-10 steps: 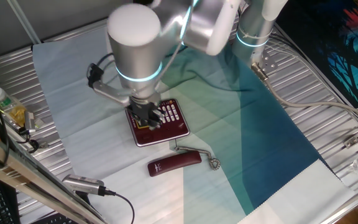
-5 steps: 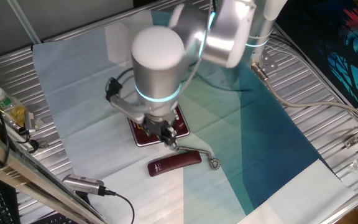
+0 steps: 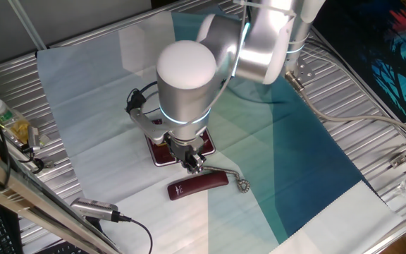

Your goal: Place the handset of the telephone on the corresponding phone cradle

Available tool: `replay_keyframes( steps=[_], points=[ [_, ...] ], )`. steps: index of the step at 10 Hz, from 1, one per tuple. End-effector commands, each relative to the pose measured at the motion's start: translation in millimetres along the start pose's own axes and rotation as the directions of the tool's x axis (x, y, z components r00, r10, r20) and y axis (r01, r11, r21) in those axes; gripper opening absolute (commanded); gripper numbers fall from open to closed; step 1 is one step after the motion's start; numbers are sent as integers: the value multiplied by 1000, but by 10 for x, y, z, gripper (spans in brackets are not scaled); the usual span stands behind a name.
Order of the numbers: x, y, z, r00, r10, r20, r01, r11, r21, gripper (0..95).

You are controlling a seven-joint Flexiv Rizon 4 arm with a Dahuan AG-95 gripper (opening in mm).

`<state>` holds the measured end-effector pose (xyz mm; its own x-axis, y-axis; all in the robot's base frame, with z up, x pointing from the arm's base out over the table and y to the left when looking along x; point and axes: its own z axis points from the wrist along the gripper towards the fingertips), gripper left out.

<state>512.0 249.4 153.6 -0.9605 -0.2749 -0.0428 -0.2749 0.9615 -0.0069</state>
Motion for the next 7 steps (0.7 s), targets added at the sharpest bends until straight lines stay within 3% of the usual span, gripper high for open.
replay_keyframes(
  steps=[1,4,5,7],
  points=[
    [11,49,60,997,80,11,-80,996,-26,380],
    [19,88,185,979,201,11,-200,976,-90,380],
    [19,91,194,977,213,11,-211,973,-97,380],
    [22,103,228,964,266,5,-263,955,-140,380]
  ],
)
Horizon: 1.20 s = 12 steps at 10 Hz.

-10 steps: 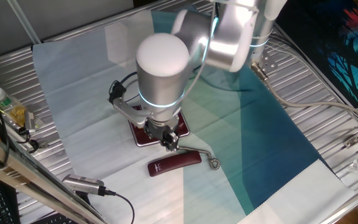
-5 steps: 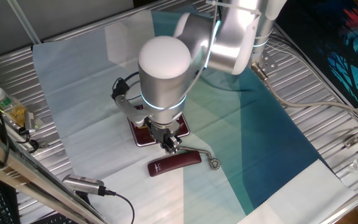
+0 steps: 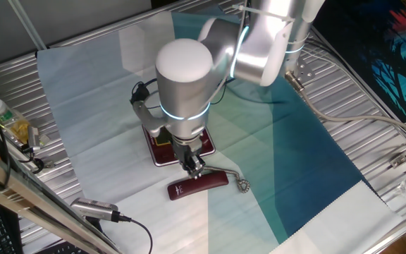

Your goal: Place the handset of the telephone on the corresponding phone cradle

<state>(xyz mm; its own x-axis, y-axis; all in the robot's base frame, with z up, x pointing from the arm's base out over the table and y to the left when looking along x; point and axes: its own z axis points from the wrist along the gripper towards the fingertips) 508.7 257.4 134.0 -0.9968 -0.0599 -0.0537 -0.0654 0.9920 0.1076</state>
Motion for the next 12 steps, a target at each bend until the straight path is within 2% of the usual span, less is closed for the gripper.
replay_keyframes(
  steps=[1,6,12],
  points=[
    [11,13,53,998,56,-1,-56,998,-35,380],
    [61,38,271,999,45,9,-45,999,-6,380],
    [104,64,417,999,43,14,-43,999,16,380]
  ],
)
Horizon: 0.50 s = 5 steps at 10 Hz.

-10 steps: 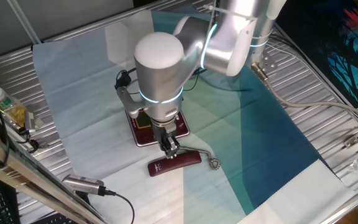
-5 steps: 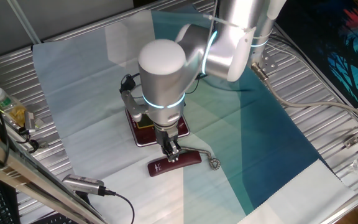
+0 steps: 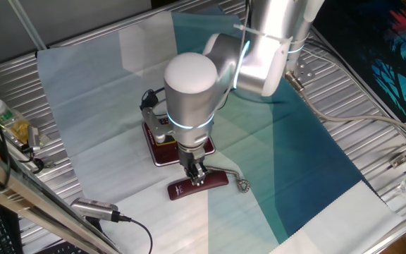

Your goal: Place the handset of the telephone on the corresponding phone cradle

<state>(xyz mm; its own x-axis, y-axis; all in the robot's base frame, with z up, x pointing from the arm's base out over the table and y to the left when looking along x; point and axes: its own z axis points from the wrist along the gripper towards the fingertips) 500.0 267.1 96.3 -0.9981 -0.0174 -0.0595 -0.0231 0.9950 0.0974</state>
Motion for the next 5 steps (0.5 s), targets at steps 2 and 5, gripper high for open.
replay_keyframes(
  steps=[2,5],
  points=[
    [32,21,117,1000,2,15,-2,1000,10,380],
    [55,36,177,1000,0,19,-1,999,33,380]
  ],
)
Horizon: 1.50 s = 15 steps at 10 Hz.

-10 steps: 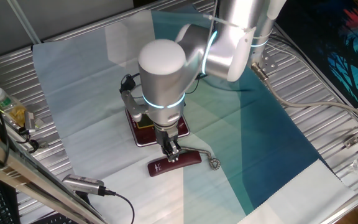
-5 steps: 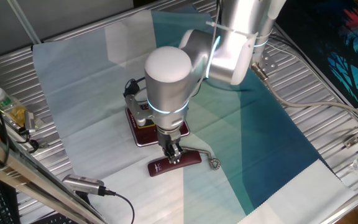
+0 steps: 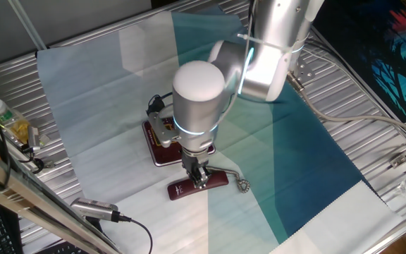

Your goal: Place the handset of the telephone on the corresponding phone cradle

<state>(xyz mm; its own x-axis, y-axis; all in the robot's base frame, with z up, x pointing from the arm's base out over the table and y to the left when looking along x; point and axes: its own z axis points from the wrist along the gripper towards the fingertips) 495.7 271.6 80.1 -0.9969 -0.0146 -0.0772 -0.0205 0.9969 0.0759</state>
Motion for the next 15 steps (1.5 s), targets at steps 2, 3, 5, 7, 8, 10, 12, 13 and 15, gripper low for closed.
replay_keyframes(
  steps=[2,3,5,7,8,10,12,13,15],
  points=[
    [20,17,50,1000,-9,12,9,1000,18,380],
    [20,17,49,1000,-12,14,11,1000,20,380],
    [19,17,49,1000,-16,15,16,1000,23,380],
    [17,15,43,1000,-21,17,20,999,24,380],
    [16,15,42,1000,-22,17,22,999,24,380],
    [16,15,41,1000,-22,18,22,999,23,380],
    [15,15,39,1000,-22,19,21,1000,22,380],
    [15,15,39,1000,-22,19,21,1000,22,380],
    [15,15,39,1000,-22,18,22,1000,22,380]
  ],
)
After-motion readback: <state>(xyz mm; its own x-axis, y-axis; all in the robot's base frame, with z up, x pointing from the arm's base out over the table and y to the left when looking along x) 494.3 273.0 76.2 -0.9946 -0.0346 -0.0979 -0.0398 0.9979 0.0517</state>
